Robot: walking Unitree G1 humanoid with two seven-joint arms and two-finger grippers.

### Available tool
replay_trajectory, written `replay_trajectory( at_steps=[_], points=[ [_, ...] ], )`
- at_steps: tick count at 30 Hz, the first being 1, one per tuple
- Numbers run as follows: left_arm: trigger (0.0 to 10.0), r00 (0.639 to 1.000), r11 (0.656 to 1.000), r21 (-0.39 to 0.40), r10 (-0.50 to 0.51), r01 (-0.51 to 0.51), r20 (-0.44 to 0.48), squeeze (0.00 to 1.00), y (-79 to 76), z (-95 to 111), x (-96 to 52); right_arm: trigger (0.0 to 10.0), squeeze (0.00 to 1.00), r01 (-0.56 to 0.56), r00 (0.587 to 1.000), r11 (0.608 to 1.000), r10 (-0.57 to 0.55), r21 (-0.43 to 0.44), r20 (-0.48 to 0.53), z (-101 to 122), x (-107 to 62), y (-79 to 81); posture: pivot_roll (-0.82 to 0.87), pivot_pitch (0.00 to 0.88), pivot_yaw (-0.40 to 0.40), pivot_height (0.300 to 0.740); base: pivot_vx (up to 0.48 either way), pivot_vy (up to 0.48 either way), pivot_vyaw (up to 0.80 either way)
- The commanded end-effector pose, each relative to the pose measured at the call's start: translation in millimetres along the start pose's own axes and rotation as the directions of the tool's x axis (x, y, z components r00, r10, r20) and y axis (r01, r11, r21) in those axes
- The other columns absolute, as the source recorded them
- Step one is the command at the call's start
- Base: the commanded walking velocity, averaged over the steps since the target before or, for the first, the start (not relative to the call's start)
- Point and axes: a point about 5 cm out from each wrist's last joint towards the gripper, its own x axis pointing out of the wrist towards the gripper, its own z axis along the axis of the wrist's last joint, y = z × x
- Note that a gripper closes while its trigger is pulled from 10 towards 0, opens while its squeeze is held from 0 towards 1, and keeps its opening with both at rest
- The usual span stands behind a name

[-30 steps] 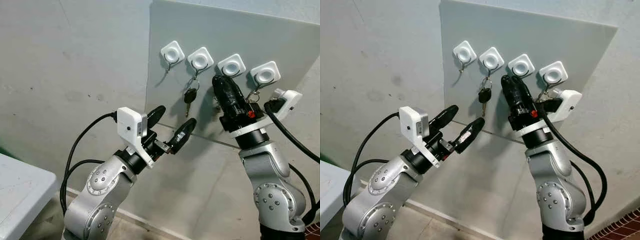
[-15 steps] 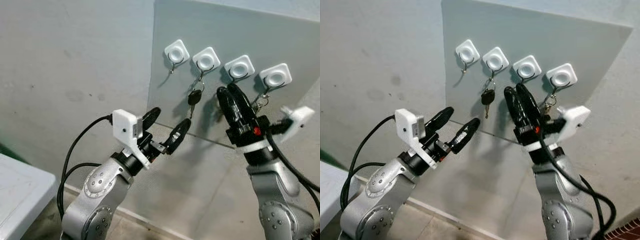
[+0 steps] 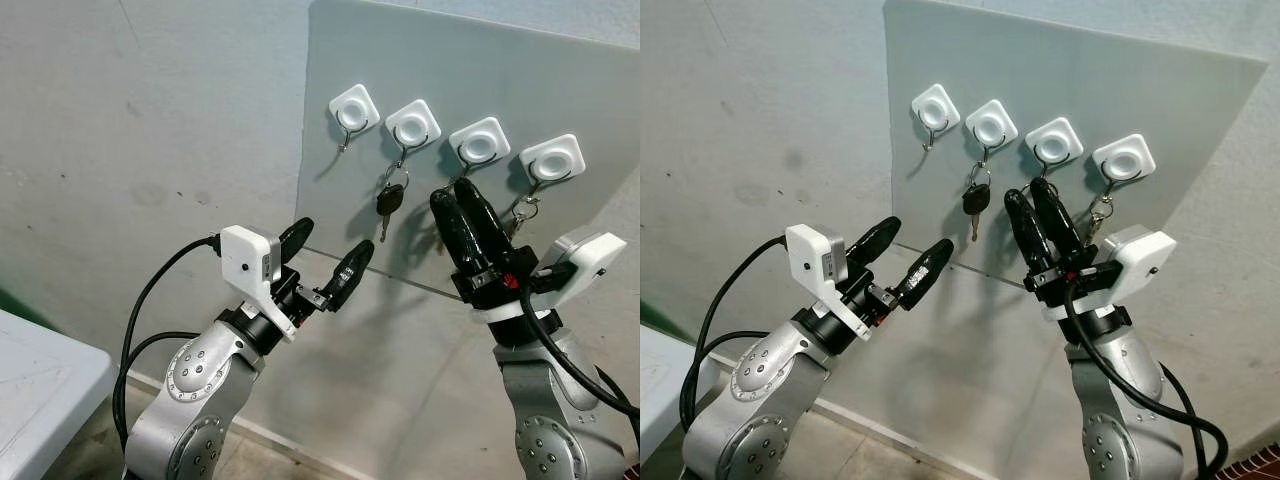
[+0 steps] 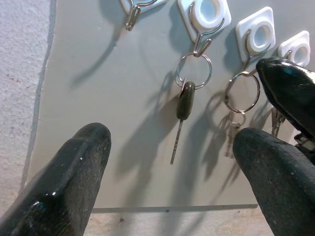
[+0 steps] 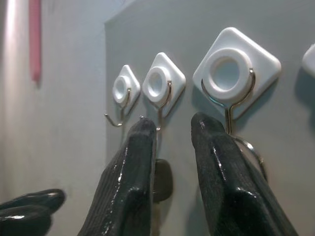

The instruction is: Hang keys on a hook

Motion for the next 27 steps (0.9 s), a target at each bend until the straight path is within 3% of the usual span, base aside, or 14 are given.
replay_trajectory(
  at_steps=[1, 4, 13, 22, 27],
  points=[
    [10.0, 1.000, 1.000, -0.007, -0.002, 0.002, -0.004, 0.00, -1.5, -2, 0.4, 10.0, 0.00, 0.068, 0.997, 0.997, -0.070, -0.042, -0.045, -10, -3.5, -7.7, 0.01, 0.006, -0.050, 0.740, 0.000, 0.000, 0.00],
    [10.0, 1.000, 1.000, -0.009, -0.002, 0.002, -0.002, 0.00, -1.7, -3, 0.4, 10.0, 0.00, 0.127, 0.992, 0.986, -0.124, -0.109, 0.029, -3, 2.4, -11.2, 0.01, 0.006, -0.050, 0.740, 0.000, 0.000, 0.00],
    [10.0, 1.000, 1.000, -0.015, 0.000, 0.000, -0.002, 0.00, -3.3, -3, -0.3, 10.0, 0.00, 0.138, 0.985, 0.987, -0.128, -0.086, 0.117, 7, 11.5, -6.7, 0.02, 0.014, -0.051, 0.740, 0.000, 0.000, 0.00],
    [10.0, 1.000, 1.000, -0.019, 0.007, -0.007, -0.005, 0.00, -3.2, -4, -1.0, 10.0, 0.00, 0.160, 0.975, 0.985, -0.148, -0.063, 0.167, 21, 18.7, -10.8, 0.02, 0.018, -0.050, 0.740, 0.000, 0.000, 0.00],
    [10.0, 1.000, 1.000, -0.019, 0.004, -0.004, -0.005, 0.00, -3.9, -4, -1.3, 10.0, 0.00, 0.125, 0.987, 0.990, -0.116, -0.070, 0.114, 10, 11.9, -6.1, 0.01, 0.022, -0.049, 0.740, 0.000, 0.000, 0.00]
  ],
)
